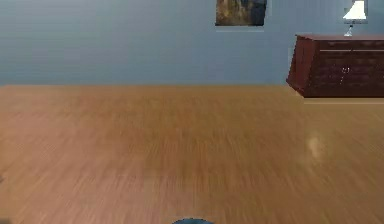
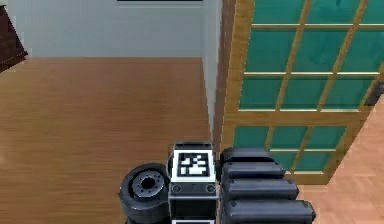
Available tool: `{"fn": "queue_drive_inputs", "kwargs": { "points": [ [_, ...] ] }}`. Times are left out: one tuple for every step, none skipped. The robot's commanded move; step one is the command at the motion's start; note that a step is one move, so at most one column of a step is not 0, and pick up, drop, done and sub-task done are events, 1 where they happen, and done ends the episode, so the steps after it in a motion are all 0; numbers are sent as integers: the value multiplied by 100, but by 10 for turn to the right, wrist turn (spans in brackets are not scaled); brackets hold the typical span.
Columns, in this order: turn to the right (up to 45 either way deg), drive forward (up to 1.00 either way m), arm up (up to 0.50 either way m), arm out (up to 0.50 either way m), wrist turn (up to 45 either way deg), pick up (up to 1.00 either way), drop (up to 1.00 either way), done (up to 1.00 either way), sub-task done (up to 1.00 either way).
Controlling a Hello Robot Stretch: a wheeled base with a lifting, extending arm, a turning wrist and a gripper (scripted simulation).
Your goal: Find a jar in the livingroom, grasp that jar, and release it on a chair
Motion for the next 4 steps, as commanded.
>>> {"fn": "queue_drive_inputs", "kwargs": {
  "points": [
    [-300,0,0,0,0,0,0,0,0],
    [0,100,0,0,0,0,0,0,0],
    [-60,0,0,0,0,0,0,0,0],
    [0,55,0,0,0,0,0,0,0]
  ]
}}
